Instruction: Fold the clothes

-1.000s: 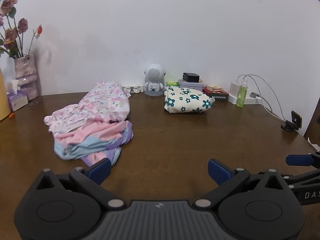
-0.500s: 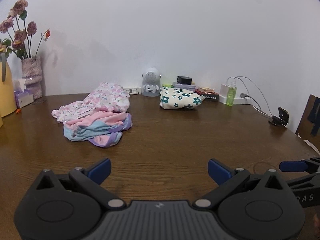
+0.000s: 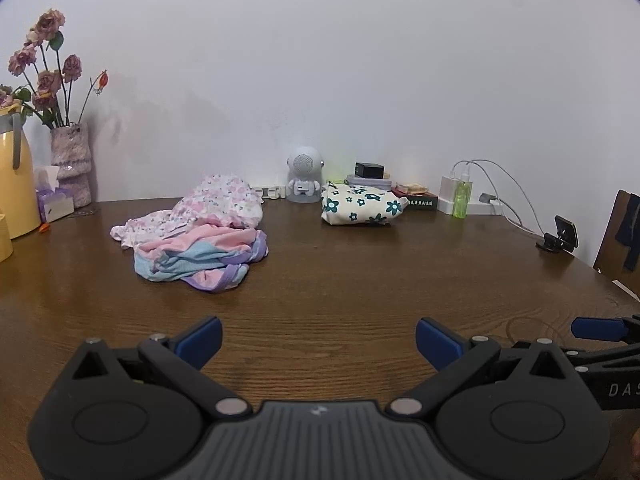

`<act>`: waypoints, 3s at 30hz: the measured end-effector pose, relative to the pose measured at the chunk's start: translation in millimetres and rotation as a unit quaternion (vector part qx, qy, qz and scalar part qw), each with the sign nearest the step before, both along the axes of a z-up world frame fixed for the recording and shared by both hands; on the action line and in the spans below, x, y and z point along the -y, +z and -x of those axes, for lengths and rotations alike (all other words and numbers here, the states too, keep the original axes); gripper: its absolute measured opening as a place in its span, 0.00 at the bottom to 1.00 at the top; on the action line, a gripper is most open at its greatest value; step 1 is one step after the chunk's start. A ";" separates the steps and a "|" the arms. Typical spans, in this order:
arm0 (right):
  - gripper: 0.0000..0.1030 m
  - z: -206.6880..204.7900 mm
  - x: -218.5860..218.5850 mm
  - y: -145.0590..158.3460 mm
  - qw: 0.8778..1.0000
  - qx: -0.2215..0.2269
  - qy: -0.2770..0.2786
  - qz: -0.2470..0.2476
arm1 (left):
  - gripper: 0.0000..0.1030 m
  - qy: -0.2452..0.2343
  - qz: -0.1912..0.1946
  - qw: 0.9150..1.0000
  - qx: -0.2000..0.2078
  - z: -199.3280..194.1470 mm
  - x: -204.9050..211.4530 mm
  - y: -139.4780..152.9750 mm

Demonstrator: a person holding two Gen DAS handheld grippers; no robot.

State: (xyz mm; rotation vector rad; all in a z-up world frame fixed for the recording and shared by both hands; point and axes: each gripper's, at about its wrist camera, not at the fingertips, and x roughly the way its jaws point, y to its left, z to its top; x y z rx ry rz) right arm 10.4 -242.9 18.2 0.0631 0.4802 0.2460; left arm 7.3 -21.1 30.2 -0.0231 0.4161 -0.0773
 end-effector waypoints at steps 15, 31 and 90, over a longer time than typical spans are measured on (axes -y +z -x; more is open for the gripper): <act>1.00 12.8 -5.3 -7.0 1.000 0.016 0.018 0.000 | 1.00 -0.001 -0.007 1.000 -0.003 4.9 -1.7 -20.6; 1.00 10.9 -7.9 -8.8 1.000 0.006 0.029 -0.003 | 1.00 -0.005 -0.013 1.000 -0.010 5.9 0.6 -25.7; 1.00 5.6 -6.7 -11.4 0.999 -0.018 0.031 -0.010 | 1.00 -0.006 -0.013 1.000 -0.012 5.8 0.3 -27.0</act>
